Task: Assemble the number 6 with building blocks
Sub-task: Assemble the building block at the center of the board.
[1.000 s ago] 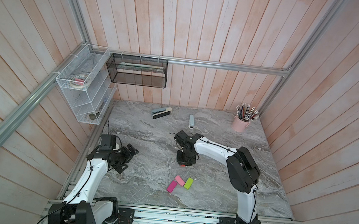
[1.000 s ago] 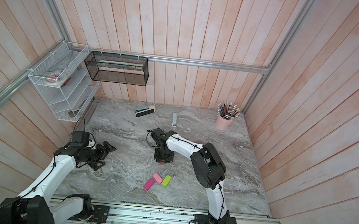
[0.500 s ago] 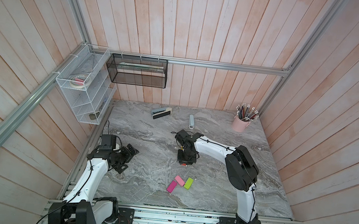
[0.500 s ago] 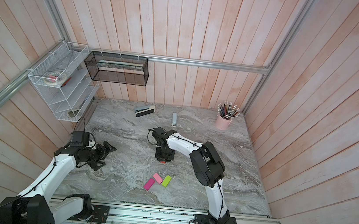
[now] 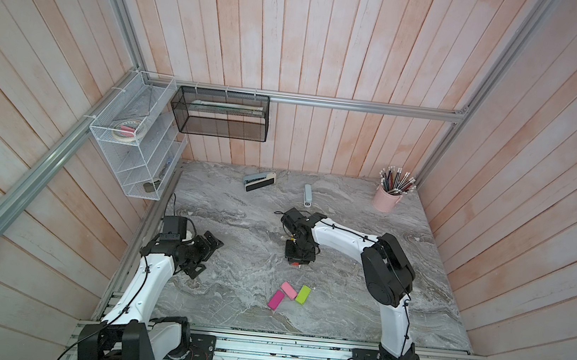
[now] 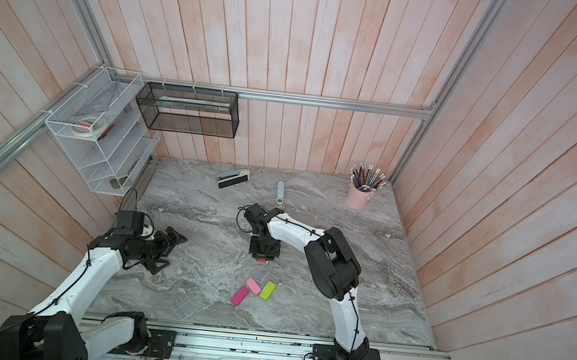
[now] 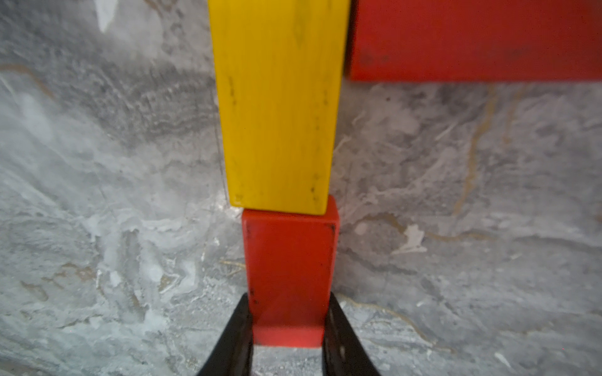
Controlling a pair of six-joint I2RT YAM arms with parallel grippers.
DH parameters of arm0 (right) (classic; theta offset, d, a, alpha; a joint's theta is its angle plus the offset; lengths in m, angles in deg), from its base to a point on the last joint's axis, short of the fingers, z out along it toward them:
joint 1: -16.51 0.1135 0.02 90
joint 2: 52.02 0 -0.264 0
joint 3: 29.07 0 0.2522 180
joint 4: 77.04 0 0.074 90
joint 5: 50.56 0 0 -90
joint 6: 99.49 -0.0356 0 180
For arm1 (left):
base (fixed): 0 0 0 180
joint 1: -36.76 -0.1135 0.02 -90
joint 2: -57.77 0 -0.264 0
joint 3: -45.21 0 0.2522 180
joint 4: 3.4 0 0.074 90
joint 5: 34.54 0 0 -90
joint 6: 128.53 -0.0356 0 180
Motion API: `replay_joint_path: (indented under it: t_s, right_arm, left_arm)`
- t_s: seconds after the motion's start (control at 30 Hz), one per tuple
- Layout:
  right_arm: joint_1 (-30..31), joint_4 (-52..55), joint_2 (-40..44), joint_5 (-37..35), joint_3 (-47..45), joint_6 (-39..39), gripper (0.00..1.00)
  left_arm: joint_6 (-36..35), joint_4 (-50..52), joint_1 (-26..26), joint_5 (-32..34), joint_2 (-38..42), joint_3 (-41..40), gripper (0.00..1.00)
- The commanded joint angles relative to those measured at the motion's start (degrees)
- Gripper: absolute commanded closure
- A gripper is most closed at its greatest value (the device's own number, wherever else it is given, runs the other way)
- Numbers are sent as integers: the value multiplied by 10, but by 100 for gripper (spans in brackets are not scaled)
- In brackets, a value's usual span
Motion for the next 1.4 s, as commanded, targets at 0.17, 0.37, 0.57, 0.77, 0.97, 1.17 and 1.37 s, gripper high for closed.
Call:
replay_joint_path:
  t_s: [0.17,0.37,0.57,0.77,0.97,1.17,1.37]
  right_arm:
    - [-6,8,-37,-26,5,21,73]
    - [-6,4,-39,-19,-3,20,72]
    - [-7,2,-42,-4,-8,20,42]
    - [-7,-9,-8,-3,-18,18,25]
    - [-9,61,68,-59,45,11,21]
    - [-14,96,147,-91,22,17,16]
    - [-25,46,204,-62,-88,8,15]
  left_arm:
    - [-9,-10,-3,-6,-8,18,0]
    - [-10,-10,-3,-6,-14,23,0]
    - [-10,-11,-4,-5,-15,23,0]
    - [-10,-13,-3,-3,-13,17,0]
    - [-10,-11,-3,-1,-11,17,0]
    - [-9,-12,-3,2,-3,11,0]
    - [-2,-24,-3,-4,-2,-2,0]
